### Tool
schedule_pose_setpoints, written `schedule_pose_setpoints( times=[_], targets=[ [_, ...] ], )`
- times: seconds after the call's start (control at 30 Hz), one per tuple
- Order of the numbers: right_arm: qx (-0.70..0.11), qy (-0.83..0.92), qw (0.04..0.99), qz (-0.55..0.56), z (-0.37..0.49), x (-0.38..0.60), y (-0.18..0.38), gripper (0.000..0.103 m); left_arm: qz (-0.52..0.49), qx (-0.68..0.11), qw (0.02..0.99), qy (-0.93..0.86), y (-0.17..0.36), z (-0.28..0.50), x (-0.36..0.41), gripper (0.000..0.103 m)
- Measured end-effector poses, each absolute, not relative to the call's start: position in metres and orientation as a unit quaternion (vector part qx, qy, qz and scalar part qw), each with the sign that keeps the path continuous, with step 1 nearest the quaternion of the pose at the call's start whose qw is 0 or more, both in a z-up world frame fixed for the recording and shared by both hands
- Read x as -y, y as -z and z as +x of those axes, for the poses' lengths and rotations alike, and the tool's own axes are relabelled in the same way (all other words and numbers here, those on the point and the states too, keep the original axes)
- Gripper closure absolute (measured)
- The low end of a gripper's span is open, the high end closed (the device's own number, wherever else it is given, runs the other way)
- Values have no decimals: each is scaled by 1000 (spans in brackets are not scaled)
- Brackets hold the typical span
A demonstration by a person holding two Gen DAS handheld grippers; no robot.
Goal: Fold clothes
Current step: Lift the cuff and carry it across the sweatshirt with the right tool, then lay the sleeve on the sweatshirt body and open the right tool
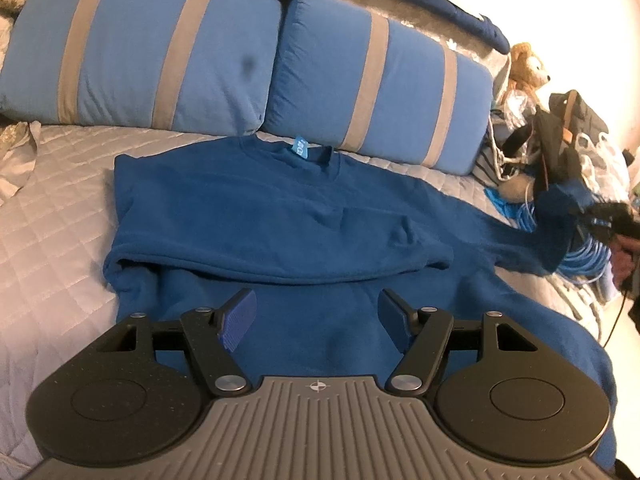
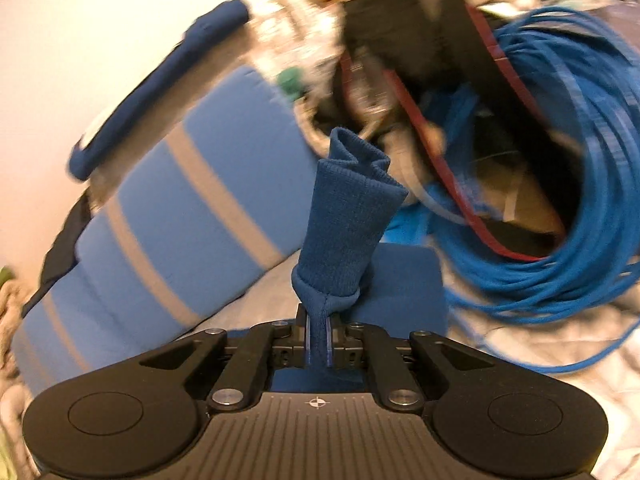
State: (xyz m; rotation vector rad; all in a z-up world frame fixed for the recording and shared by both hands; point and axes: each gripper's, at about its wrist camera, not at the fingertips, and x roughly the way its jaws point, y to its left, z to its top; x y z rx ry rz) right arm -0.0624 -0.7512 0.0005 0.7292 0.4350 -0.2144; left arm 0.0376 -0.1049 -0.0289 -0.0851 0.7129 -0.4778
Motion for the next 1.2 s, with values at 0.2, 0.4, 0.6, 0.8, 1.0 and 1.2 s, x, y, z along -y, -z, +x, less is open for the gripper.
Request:
schedule_pose_setpoints(
  times=[0.2,0.4,0.6,0.8,1.0,1.2],
  targets=[
    [-230,42,909,346,-31,708,-6,94,-52,-338,909,240,30,37,101,36],
    [-245,-15,914,324,-6,662,-15,94,-58,-333,910,241,30,35,99,36],
    [-251,-80,920,291,15,608,-32,94,-61,-334,909,242,30,35,99,36],
    [-261,-149,923,240,38,539,-39,92,-63,-335,909,238,30,34,98,36],
    [-319,-207,913,147,39,469,-26,25,-57,-332,916,220,28,31,98,36],
    [-338,-197,916,91,10,458,-18,8,-48,-418,876,236,33,54,105,36]
  ],
)
